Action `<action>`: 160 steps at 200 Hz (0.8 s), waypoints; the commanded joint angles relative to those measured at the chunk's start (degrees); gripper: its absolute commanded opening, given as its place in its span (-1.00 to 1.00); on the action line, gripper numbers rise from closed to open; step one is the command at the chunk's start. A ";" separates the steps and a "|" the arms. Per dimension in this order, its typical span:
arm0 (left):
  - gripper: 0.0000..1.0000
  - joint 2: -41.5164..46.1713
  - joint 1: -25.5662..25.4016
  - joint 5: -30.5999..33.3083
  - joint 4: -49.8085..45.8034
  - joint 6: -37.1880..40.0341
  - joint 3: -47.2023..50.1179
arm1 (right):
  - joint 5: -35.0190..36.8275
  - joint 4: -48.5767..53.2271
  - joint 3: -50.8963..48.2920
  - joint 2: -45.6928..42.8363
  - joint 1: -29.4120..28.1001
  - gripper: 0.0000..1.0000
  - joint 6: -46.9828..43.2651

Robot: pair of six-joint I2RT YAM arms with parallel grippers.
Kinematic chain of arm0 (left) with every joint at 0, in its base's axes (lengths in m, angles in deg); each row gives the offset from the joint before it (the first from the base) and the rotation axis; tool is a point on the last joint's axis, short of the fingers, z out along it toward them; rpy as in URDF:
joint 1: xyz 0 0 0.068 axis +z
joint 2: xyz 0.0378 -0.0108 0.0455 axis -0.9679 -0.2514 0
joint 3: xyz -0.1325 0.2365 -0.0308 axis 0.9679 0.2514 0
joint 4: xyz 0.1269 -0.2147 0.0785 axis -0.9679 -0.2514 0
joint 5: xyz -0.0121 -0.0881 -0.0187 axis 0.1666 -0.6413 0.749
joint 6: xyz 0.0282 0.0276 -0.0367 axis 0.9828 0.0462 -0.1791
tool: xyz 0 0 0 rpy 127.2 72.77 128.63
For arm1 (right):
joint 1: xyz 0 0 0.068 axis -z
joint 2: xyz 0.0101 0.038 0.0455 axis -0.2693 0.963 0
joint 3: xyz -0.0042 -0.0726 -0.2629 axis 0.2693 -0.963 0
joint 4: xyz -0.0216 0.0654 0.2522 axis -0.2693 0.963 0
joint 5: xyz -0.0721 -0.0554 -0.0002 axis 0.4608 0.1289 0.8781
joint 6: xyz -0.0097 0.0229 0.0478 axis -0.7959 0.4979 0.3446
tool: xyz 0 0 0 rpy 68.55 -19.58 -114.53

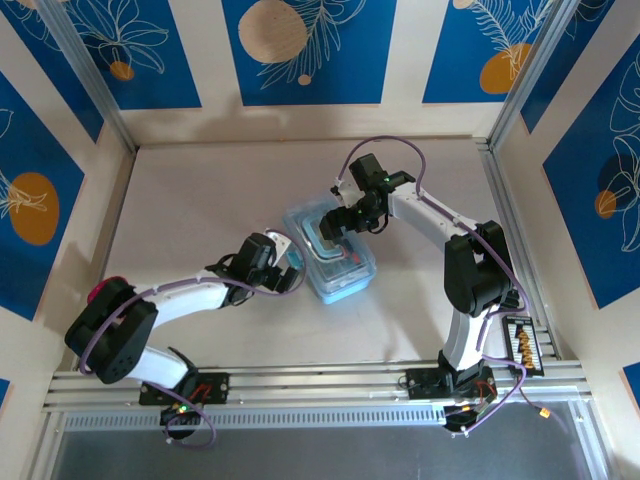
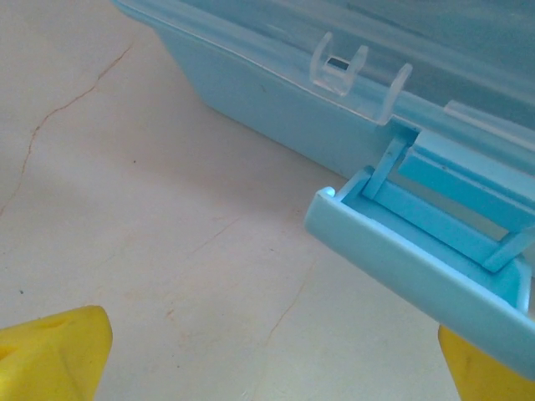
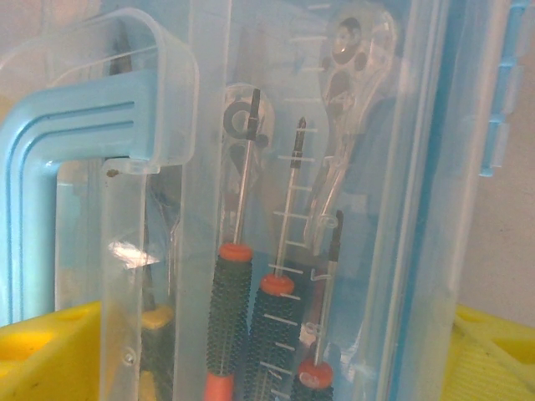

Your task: Pack the tool kit

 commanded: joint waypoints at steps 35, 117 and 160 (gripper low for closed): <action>0.99 0.27 1.06 7.09 4.69 -0.79 -0.57 | -4.53 9.89 -4.33 3.12 -1.53 0.71 -1.15; 0.99 -0.58 0.98 6.56 4.34 -0.57 -2.02 | -4.70 9.61 -4.63 3.34 -1.54 0.71 -1.43; 0.99 -1.31 1.02 6.01 3.91 -0.52 -3.20 | -4.86 9.49 -4.78 3.34 -1.54 0.71 -1.51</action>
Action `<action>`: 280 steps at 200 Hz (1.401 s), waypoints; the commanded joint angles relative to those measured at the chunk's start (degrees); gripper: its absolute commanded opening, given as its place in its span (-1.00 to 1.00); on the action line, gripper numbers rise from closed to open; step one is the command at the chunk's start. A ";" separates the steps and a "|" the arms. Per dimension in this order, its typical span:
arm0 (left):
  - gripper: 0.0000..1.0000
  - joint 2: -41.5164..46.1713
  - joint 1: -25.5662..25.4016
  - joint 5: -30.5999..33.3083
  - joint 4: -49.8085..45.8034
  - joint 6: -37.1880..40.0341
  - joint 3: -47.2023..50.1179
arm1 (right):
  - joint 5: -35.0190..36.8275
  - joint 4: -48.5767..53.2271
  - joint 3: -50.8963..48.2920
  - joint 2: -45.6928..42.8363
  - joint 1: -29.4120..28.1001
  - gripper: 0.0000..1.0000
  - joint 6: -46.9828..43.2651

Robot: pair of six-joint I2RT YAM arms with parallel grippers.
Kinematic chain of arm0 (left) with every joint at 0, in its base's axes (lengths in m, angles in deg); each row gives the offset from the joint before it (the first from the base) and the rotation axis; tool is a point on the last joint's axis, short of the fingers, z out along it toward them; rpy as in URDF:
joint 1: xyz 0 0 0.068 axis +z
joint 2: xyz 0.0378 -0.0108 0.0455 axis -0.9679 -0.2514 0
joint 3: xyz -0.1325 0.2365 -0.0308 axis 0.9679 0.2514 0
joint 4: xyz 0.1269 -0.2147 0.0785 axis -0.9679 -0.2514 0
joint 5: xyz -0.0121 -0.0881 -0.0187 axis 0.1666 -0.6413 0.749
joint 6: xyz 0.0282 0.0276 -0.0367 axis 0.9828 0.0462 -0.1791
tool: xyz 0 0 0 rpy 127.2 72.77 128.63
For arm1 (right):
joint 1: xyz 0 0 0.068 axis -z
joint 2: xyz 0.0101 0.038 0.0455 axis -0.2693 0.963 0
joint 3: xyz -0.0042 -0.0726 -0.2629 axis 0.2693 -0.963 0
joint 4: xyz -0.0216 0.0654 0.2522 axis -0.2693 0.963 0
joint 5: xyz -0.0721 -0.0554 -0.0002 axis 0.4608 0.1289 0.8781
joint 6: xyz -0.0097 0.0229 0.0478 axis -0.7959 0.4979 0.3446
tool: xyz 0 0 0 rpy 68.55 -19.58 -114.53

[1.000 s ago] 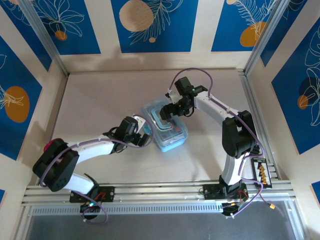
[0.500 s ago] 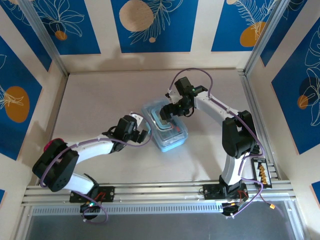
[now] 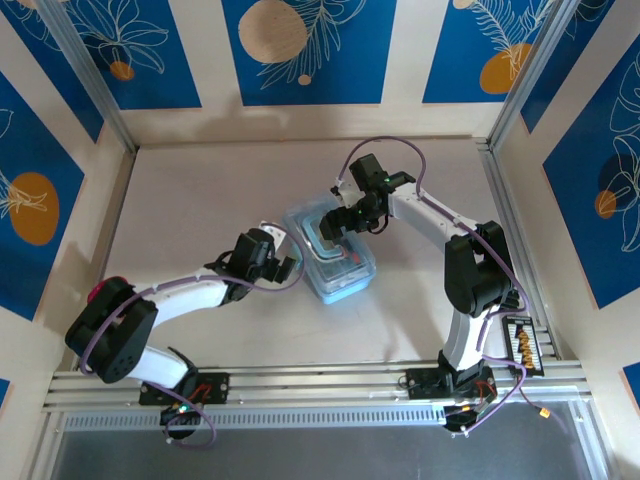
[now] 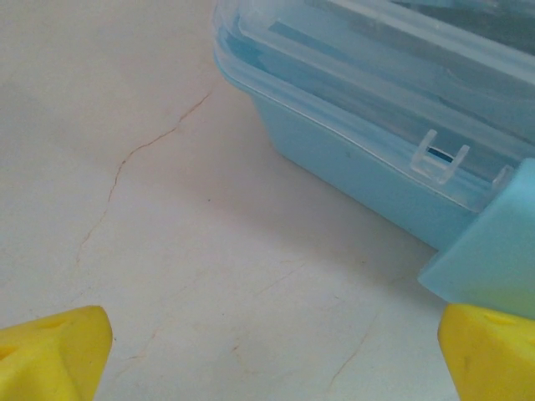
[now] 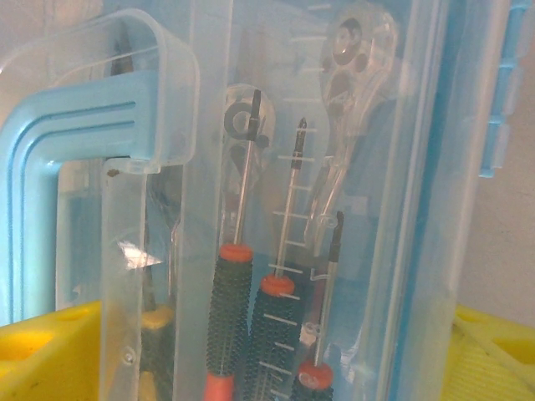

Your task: Pack the tool kit

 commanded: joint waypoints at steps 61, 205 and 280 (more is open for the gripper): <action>0.99 -3.24 0.40 -0.17 2.32 -1.66 -0.84 | -4.84 9.95 -4.30 3.56 -1.43 0.71 -1.70; 0.99 -11.10 0.68 -2.52 7.06 -2.36 -4.87 | -5.05 10.46 -3.92 3.71 -2.48 0.71 -0.82; 0.99 -11.42 0.86 -3.49 5.33 -2.09 -8.56 | -5.46 9.89 -4.17 3.45 -3.17 0.71 -0.03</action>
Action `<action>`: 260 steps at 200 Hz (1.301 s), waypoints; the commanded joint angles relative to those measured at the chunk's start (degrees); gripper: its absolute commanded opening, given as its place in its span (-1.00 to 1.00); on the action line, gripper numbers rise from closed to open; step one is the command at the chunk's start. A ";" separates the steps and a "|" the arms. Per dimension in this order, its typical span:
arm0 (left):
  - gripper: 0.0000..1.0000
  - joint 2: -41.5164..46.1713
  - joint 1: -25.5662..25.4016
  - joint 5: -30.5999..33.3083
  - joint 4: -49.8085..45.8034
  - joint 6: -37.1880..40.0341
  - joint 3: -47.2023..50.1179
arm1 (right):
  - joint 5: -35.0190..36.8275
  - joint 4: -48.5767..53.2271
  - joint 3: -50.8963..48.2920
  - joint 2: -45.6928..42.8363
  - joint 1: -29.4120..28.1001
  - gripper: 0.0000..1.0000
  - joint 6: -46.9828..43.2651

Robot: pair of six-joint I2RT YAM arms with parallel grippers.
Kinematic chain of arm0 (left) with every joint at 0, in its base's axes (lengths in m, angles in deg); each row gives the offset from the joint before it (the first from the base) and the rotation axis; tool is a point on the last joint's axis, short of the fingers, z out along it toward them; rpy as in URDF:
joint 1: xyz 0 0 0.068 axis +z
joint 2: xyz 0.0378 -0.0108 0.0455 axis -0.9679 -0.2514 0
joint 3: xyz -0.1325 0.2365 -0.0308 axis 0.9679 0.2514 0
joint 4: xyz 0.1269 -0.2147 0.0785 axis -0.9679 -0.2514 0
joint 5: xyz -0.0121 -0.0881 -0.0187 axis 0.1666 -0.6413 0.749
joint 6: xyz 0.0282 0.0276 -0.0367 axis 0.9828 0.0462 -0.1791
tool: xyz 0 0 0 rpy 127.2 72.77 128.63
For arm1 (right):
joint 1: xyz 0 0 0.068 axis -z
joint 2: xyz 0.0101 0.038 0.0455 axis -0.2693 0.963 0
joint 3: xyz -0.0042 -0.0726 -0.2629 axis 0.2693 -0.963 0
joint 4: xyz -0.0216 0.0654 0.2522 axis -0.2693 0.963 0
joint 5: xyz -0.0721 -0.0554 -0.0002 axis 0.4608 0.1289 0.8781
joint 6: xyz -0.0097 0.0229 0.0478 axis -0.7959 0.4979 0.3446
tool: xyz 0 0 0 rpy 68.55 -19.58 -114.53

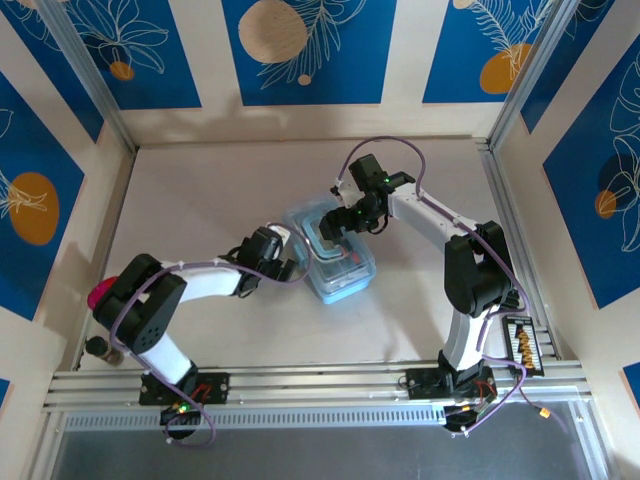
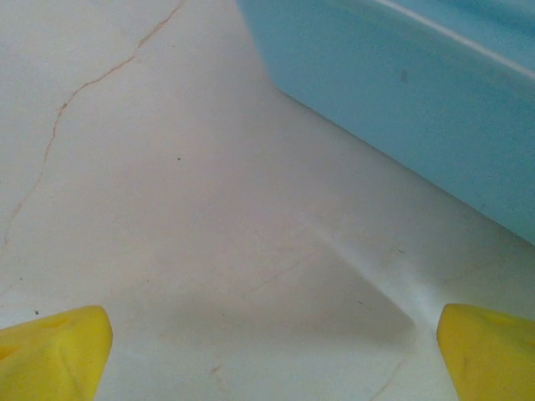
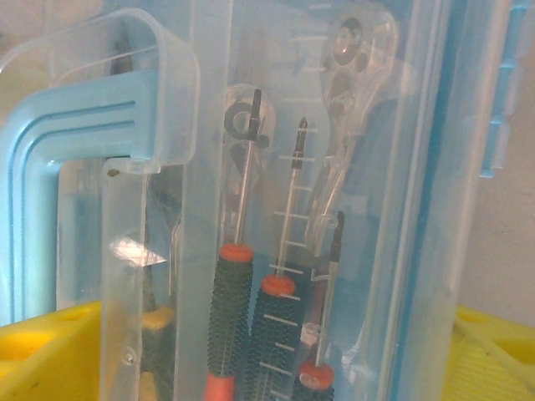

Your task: Pack the tool kit

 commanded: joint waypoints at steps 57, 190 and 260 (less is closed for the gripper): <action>0.99 -1.21 -0.20 -3.48 5.91 -1.75 -6.40 | -6.72 9.68 -4.07 2.08 -3.41 0.71 0.94; 0.99 16.75 7.43 -2.19 -10.32 -0.08 -12.15 | -3.58 16.13 9.24 -4.15 6.93 0.98 -0.10; 0.99 29.80 18.40 0.60 -3.43 -5.15 2.05 | 13.04 -17.79 -12.92 -24.80 15.57 0.98 3.01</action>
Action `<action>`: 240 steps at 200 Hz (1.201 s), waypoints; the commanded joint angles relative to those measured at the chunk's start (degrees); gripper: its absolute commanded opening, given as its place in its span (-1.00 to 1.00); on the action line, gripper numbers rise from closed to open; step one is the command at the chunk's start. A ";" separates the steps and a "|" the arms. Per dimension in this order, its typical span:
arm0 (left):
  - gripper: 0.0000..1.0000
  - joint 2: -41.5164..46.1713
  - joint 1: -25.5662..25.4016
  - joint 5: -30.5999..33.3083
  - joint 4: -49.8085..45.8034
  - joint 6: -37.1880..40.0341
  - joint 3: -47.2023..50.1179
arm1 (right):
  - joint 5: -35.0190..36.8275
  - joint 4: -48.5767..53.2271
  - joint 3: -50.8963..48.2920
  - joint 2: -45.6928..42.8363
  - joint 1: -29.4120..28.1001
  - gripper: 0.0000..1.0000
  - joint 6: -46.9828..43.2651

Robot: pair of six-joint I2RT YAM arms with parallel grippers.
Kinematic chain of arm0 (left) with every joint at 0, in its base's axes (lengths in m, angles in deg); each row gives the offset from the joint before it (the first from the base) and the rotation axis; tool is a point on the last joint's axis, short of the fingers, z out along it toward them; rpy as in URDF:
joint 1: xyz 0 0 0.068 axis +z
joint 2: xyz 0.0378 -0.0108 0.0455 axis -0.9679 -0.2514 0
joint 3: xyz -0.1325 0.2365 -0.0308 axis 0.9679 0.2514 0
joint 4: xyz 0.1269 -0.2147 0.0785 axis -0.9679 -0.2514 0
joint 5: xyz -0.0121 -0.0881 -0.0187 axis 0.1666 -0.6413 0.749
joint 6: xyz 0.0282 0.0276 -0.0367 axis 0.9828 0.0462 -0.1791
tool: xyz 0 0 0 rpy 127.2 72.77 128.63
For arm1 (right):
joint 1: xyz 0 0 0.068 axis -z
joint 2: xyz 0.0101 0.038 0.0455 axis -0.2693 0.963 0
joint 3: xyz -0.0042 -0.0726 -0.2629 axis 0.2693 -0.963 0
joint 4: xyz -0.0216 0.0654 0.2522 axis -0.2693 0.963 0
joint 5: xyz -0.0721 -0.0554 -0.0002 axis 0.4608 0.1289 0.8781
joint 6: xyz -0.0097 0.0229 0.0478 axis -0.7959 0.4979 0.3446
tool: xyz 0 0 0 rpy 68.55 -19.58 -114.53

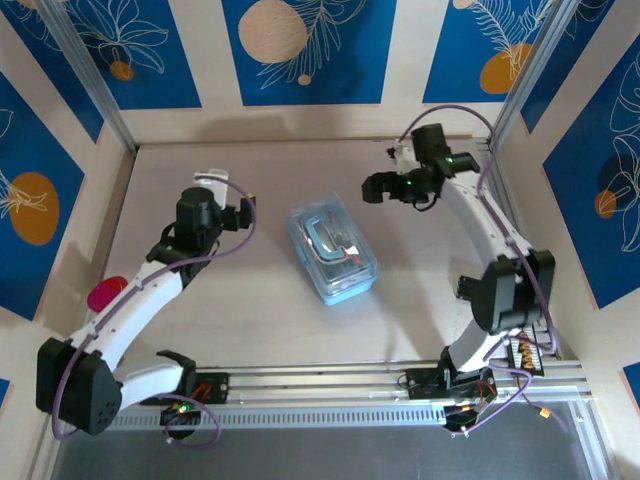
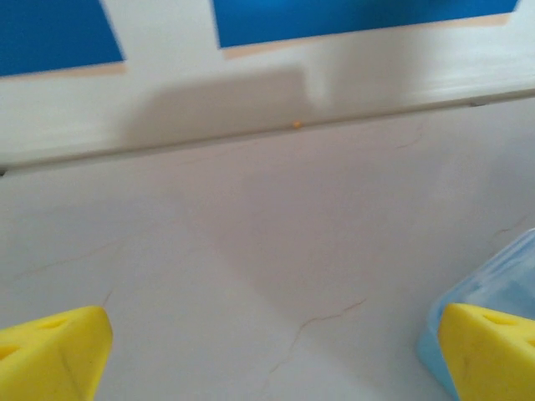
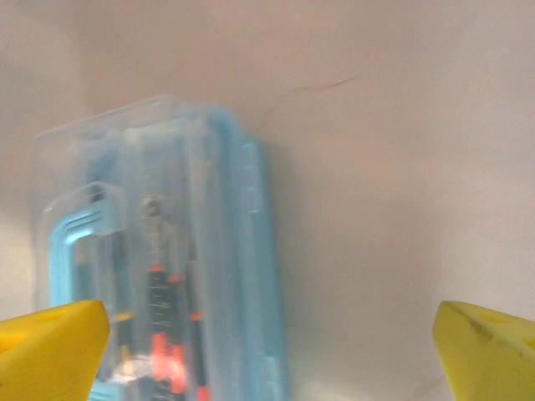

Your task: Pack the tool kit

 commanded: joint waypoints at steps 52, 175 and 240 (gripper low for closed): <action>0.99 -0.94 7.80 9.07 19.49 1.65 18.64 | 14.00 -68.62 -50.94 -24.12 2.82 0.98 -11.26; 0.99 -22.51 13.55 -0.03 46.45 6.44 22.48 | 13.63 -81.58 -56.68 -5.78 10.40 0.98 -1.34; 0.99 -24.97 14.87 -1.69 54.88 5.42 26.03 | 8.47 -84.09 -57.84 -5.31 11.78 0.98 -1.45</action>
